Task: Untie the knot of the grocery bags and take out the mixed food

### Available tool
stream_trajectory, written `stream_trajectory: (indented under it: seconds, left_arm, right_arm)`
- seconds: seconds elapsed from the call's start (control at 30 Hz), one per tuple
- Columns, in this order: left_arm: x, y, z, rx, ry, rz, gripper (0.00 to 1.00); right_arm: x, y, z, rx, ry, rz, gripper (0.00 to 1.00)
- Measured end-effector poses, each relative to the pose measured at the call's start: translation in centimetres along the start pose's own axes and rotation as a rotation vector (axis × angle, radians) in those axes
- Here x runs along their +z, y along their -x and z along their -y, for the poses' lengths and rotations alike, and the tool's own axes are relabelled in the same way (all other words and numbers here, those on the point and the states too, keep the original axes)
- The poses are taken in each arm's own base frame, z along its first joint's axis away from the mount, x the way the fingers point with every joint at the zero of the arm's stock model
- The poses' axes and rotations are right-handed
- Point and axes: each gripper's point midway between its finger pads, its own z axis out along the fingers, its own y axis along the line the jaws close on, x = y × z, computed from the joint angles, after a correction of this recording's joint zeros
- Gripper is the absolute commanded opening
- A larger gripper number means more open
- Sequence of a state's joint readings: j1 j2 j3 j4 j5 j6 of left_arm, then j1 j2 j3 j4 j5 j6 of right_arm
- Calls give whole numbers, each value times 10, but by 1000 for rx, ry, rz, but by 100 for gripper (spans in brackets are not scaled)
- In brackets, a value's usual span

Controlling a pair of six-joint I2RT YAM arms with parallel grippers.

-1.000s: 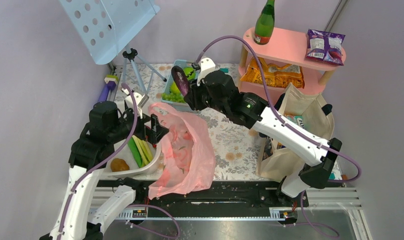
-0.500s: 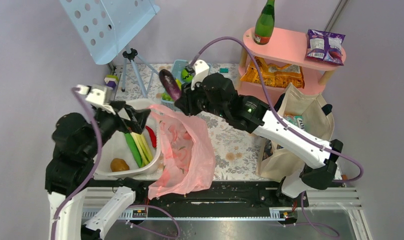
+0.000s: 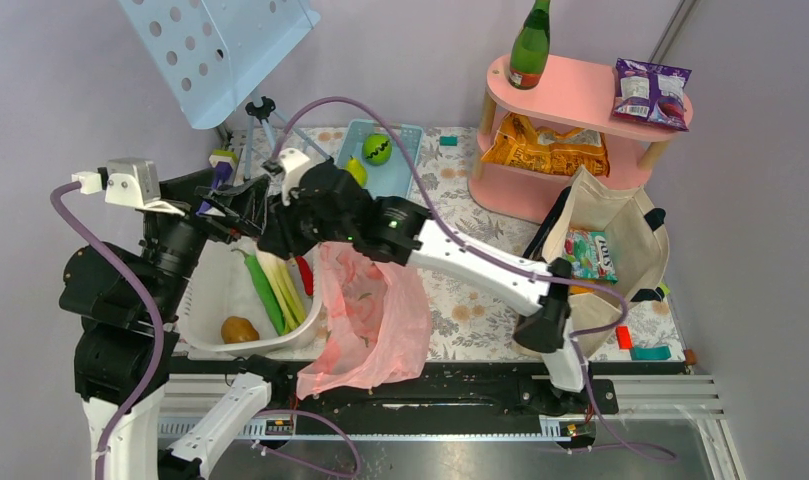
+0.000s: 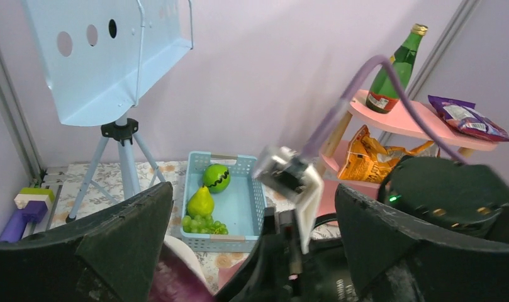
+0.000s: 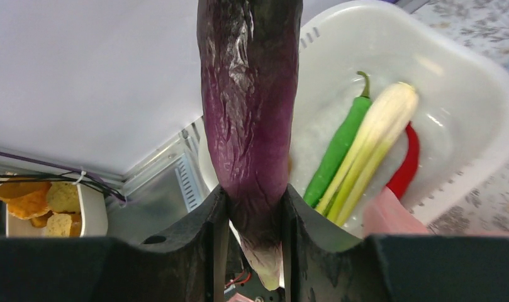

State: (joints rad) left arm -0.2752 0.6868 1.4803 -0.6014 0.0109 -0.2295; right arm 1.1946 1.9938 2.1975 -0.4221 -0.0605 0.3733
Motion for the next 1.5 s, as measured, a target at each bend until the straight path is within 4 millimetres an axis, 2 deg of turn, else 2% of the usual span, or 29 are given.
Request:
stream_trajectory:
  seconds: [0.1, 0.2, 0.27, 0.53, 0.7, 0.8, 0.9, 1.03, 1.1, 1.17, 1.27, 1.4, 1.5]
  left_arm:
    - [2, 1, -4, 0, 20, 10, 99]
    - [3, -1, -7, 0, 36, 10, 99]
    - [4, -2, -9, 0, 45, 8, 99]
    - [5, -8, -13, 9, 60, 9, 99]
    - [-2, -11, -24, 19, 108, 28, 99]
    - [-5, -9, -32, 23, 154, 48, 99]
    - [-2, -13, -39, 27, 188, 45, 99]
    - [15, -40, -47, 34, 213, -22, 99]
    - [28, -57, -49, 34, 210, -73, 99]
    - [45, -76, -48, 27, 192, -130, 99]
    - [67, -103, -35, 19, 131, -211, 99]
    - [90, -137, 0, 28, 3, -308, 99]
    - [102, -157, 14, 34, -56, -364, 99]
  right_arm:
    - [20, -9, -8, 16, 34, -41, 58]
    - [27, -23, -8, 32, 43, -87, 77]
    - [27, -26, -8, 37, 46, -94, 79]
    - [28, -33, -6, 37, 49, -109, 79]
    - [16, -36, -8, 39, 54, -126, 79]
    - [-7, -38, -8, 39, 51, -134, 80]
    - [-40, -31, -7, 27, 29, -108, 80]
    - [-94, -4, -2, 13, -6, -19, 80]
    - [-122, 15, 10, 18, -36, 41, 81]
    - [-147, 31, 31, 27, -96, 97, 82]
    - [-183, 43, 79, 46, -248, 146, 84]
    - [-228, 32, 144, 89, -484, 131, 80]
    - [-266, 15, 190, 140, -667, 100, 79]
